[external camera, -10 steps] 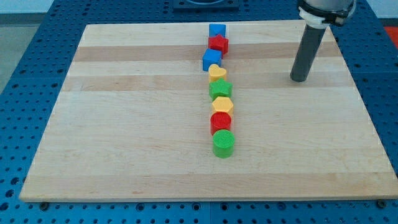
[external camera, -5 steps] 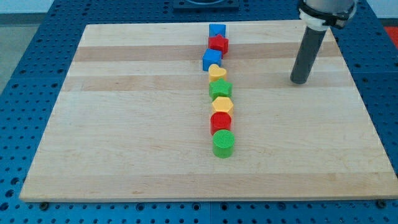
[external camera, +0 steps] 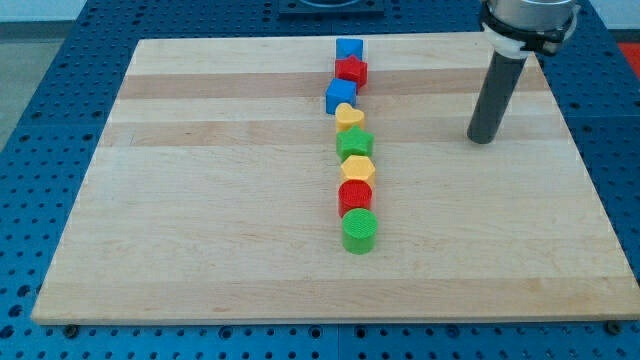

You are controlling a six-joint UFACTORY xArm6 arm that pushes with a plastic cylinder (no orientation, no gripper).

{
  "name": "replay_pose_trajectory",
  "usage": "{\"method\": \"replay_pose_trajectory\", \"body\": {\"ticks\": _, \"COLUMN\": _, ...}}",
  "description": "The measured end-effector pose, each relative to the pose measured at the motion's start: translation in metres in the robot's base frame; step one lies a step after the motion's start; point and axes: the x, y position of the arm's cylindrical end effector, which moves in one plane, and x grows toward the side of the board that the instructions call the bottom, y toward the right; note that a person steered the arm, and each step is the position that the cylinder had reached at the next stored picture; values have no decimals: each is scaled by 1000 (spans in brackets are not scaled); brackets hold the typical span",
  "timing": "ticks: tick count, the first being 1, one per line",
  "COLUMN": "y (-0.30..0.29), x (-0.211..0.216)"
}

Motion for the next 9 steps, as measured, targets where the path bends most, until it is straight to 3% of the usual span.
{"method": "replay_pose_trajectory", "body": {"ticks": 3, "y": -50, "x": -2}}
{"method": "replay_pose_trajectory", "body": {"ticks": 5, "y": -55, "x": 39}}
{"method": "replay_pose_trajectory", "body": {"ticks": 6, "y": -86, "x": 42}}
{"method": "replay_pose_trajectory", "body": {"ticks": 9, "y": -91, "x": 45}}
